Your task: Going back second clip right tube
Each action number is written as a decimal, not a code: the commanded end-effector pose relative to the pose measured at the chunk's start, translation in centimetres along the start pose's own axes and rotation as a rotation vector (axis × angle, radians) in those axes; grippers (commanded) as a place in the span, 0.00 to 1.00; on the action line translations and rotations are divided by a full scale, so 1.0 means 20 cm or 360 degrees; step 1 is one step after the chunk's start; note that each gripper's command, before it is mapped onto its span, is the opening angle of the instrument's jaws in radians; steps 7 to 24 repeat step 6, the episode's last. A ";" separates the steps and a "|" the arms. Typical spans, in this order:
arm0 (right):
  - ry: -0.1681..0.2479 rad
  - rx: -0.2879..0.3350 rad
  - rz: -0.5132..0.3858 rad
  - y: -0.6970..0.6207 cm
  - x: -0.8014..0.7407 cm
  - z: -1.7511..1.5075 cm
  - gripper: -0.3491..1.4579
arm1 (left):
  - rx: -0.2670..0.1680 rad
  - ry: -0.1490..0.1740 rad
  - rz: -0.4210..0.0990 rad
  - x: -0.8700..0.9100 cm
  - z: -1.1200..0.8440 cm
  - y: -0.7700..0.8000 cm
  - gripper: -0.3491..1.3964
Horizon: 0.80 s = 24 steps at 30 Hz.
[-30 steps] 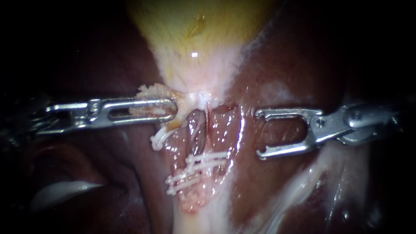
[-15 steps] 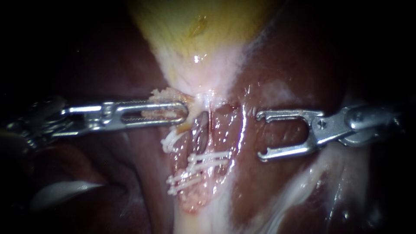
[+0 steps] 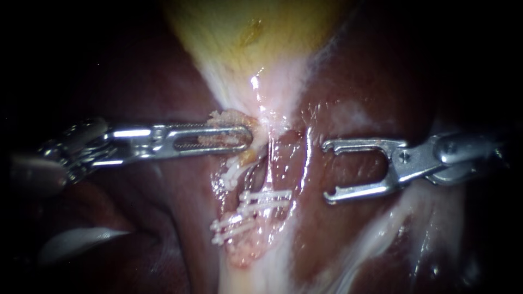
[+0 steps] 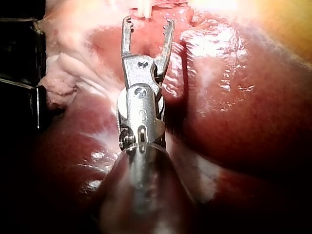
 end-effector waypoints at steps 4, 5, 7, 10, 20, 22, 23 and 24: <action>-0.0004 0.0002 0.0000 0.000 0.000 0.000 0.47 | 0.0004 0.0002 0.0000 0.000 0.000 0.000 0.00; -0.0004 0.0002 0.0000 0.000 0.000 0.000 0.47 | 0.0004 0.0002 -0.0001 0.000 0.000 -0.001 0.00; -0.0004 0.0002 0.0000 0.000 0.000 0.000 0.47 | 0.0004 0.0003 -0.0001 0.000 0.000 -0.001 0.00; -0.0004 0.0002 0.0000 0.000 0.000 0.000 0.47 | 0.0004 0.0003 -0.0001 0.000 0.000 -0.001 0.00; -0.0004 0.0002 0.0000 0.000 0.000 0.000 0.47 | 0.0004 0.0003 -0.0001 0.000 0.000 -0.001 0.00; -0.0004 0.0002 0.0000 0.000 0.000 0.000 0.47 | 0.0004 0.0003 -0.0001 0.000 0.000 -0.001 0.00; -0.0004 0.0002 0.0000 0.000 0.000 0.000 0.47 | 0.0004 0.0003 -0.0001 0.000 0.000 -0.001 0.00; -0.0004 0.0002 0.0000 0.000 0.000 0.000 0.47 | 0.0004 0.0003 -0.0001 0.000 0.000 -0.001 0.00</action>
